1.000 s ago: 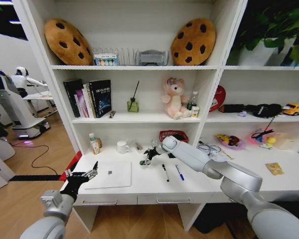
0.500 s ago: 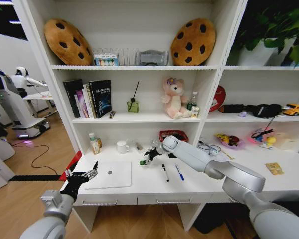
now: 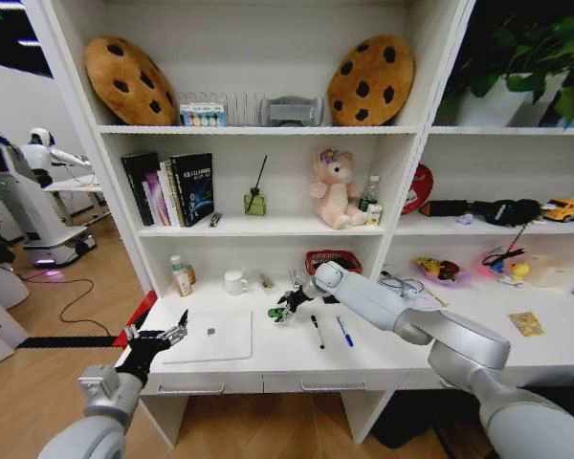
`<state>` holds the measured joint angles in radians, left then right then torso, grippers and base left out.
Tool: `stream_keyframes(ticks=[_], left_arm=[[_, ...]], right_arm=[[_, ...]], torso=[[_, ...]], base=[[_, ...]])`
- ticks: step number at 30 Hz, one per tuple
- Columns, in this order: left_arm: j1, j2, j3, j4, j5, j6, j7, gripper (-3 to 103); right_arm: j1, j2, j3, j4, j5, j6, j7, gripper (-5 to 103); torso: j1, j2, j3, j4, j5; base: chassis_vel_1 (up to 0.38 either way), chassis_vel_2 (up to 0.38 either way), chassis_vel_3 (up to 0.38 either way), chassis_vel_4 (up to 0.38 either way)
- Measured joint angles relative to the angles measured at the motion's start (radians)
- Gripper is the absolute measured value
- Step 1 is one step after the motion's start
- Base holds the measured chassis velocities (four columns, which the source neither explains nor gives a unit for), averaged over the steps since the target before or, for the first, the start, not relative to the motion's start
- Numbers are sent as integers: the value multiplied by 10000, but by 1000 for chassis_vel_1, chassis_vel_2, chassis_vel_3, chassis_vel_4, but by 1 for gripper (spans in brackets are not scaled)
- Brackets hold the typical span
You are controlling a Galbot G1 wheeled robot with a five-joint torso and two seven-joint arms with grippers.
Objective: Organize the objects on the table.
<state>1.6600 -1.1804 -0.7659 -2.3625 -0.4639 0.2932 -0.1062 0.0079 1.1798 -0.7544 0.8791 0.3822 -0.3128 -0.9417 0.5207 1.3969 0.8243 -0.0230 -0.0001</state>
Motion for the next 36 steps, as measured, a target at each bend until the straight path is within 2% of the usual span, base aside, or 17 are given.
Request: stream_keyframes(ticks=[2,6,13,25,30,32,36], left_arm=[[0,0,0,0,0,0,0,100],[0,0,0,0,0,0,0,100],[0,0,0,0,0,0,0,100],[0,0,0,0,0,0,0,100],[0,0,0,1,0,0,0,100],[0,0,0,0,0,0,0,100],[0,0,0,0,0,0,0,100]], right_arm=[[-8,29,7,-114,-26,8,20,99],[-43,75,15,-346,-69,82,66,95],[-71,158,93,-555,27,125,150,81],[-73,254,1,-487,464,-33,585,73],[-102,212,-14,-359,842,-302,712,66],[-135,214,-4,-351,932,-391,772,60],[-185,155,7,-325,935,-418,784,57]], torso=[[0,0,0,0,0],[0,0,0,0,0],[0,0,0,-1,0],[0,0,0,0,0],[0,0,0,0,-1],[0,0,0,1,0],[1,0,0,0,0]], base=[[0,0,0,0],[0,0,0,0],[0,0,0,0],[0,0,0,0],[0,0,0,0],[0,0,0,0],[0,0,0,0]])
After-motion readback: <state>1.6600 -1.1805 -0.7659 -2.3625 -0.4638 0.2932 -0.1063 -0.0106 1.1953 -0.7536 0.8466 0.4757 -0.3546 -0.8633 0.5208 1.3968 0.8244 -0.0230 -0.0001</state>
